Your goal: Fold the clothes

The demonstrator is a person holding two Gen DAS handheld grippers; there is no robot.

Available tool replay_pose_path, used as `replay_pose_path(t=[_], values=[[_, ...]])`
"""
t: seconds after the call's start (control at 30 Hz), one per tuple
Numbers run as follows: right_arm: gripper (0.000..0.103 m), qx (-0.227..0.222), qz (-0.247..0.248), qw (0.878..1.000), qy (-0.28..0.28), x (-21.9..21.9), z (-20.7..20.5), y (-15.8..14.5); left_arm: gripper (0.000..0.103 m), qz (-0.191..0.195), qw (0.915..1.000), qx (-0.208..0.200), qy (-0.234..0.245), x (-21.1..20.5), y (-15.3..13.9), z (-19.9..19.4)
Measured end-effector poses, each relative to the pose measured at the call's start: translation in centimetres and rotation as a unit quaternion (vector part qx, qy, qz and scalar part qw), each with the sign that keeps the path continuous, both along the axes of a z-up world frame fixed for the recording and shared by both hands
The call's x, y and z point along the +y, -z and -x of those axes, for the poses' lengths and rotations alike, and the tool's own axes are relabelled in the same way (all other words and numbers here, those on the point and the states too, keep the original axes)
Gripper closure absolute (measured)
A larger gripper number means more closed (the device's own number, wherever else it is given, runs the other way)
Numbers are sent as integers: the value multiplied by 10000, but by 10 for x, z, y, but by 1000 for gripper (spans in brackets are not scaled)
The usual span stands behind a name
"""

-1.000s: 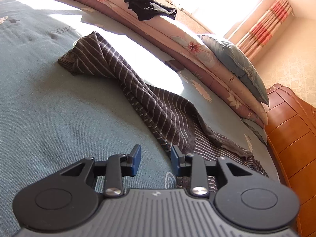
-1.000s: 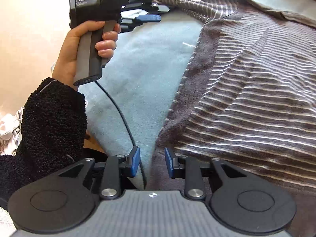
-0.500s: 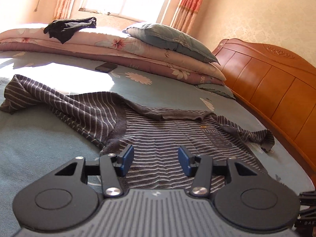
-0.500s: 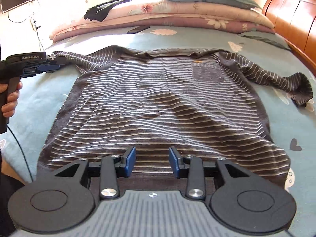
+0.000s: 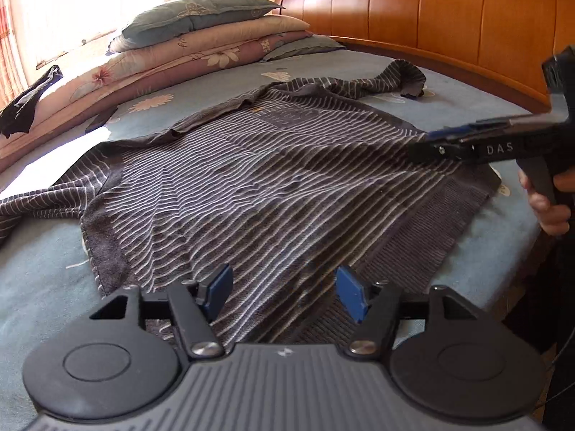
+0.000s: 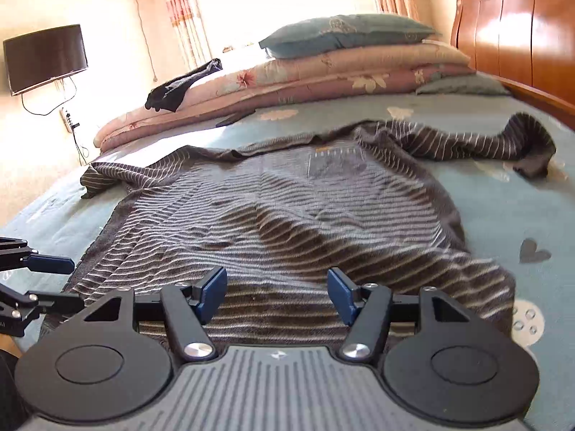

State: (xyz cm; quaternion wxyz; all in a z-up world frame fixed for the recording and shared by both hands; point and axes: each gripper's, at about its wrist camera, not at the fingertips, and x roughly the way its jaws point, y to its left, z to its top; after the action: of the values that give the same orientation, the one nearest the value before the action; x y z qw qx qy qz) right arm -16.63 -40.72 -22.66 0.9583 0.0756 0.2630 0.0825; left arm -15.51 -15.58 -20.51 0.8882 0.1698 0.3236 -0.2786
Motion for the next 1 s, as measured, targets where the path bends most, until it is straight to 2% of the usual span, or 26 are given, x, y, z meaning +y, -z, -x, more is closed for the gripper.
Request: replay_pose_path(t=[0.03,0.1,0.17,0.23,0.33,0.4,0.5,0.57,0.67,0.73,0.8,0.9,1.0], values=[[26,-151,101,9998,77,-1,5,-6,38,-118,9998,-57,121,-11,3,6],[26,-343,110,9993,105,-8,12,-16,38,-371,9984,-190,387,-34,9,19],[26,-453,-140,9987,197,-18,16,-23,38,-759,9935,-446,722,-59,17,33],[26,-456,-457,9976,260,-30,19,-27,38,-1352,9811,-927,1026,-84,28,47],[26,-492,-759,9951,395,-44,24,-30,41,-1924,9606,-1296,1530,-105,40,62],[26,-501,-974,9930,452,-52,27,-30,40,-2091,9512,-1369,1808,-113,44,69],[25,-431,-1275,9896,507,-61,27,-28,39,-2639,9305,-1699,1887,-124,59,72],[25,-372,-1426,9878,497,-63,26,-26,38,-2750,9216,-1890,1980,-127,62,74],[25,-367,-1361,9892,409,-58,25,-26,38,-2953,9083,-2047,2141,-132,65,77],[25,-370,-1228,9913,312,-53,25,-27,38,-3008,9044,-2103,2175,-131,64,77],[25,-366,-1062,9934,213,-49,26,-28,38,-2974,9071,-2102,2111,-125,61,74],[25,-326,-845,9958,-97,-42,29,-27,38,-2849,9225,-1942,1734,-119,57,60],[25,-261,-505,9965,-618,-28,32,-24,38,-2782,9263,-1954,1622,-112,54,54]])
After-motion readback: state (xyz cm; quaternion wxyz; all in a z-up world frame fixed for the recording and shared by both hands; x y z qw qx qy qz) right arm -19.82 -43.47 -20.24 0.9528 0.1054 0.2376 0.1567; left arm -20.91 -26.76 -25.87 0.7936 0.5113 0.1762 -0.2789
